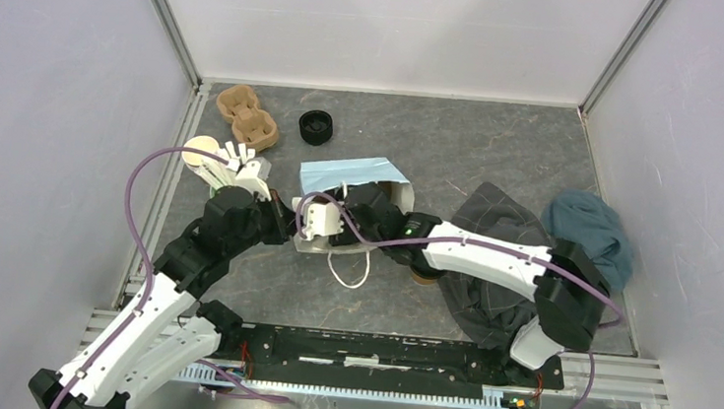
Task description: Pack the takeout coffee
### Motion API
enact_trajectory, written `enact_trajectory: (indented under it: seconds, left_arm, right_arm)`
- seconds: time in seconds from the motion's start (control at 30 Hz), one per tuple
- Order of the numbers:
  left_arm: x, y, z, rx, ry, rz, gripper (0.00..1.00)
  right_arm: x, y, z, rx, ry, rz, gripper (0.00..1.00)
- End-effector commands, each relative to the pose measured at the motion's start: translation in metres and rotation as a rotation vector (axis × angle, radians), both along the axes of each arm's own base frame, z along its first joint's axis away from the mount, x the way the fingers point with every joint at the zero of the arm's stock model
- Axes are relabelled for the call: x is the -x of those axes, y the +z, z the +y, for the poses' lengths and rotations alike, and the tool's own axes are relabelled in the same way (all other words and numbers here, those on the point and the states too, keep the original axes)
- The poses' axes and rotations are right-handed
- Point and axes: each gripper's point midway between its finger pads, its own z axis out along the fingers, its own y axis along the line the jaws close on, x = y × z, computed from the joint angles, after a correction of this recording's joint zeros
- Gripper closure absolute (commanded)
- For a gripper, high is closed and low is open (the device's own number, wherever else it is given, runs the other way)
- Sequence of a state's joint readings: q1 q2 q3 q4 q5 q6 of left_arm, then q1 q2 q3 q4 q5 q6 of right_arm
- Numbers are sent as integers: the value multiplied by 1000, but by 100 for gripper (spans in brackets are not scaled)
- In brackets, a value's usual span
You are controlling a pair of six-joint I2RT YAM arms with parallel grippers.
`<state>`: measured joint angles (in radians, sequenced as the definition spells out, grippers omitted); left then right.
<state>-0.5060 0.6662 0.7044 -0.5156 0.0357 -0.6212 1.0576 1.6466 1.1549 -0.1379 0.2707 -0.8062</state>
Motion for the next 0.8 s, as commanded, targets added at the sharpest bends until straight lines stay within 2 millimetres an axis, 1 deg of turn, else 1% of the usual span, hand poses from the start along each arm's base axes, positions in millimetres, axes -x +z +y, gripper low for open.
enact_trajectory:
  seconds: [0.0,0.07,0.13,0.2,0.3,0.5,0.53,0.67,0.77]
  left_arm:
    - [-3,30,2,28,12,-80,98]
    - [-4,31,3,20,10,-84,98]
    - [-4,31,2,13,4,-81,98]
    - [-5,30,1,11,1,-79,98]
    - [-5,26,-1,16,-8,-69,98]
    - [-2,20,-4,22,-24,-62,98]
    - [-2,21,-4,25,-23,-64,98]
    - [-2,21,-4,30,-23,-65,98]
    - [-1,22,-4,33,-25,-68,98]
  right_arm:
    - [2,51,-11,-73,-14,-52,100]
    - [6,45,-18,-52,-18,-38,100]
    - [3,39,-26,-33,-57,-39,100]
    - [-3,38,-33,-15,-79,-67,100]
    - [-16,39,-35,5,-72,-74,100]
    - [-28,29,-42,107,31,-51,100]
    - [-29,28,-42,124,60,-56,100]
    - [-30,21,-30,177,162,-48,100]
    - [-36,20,-24,182,176,-61,100]
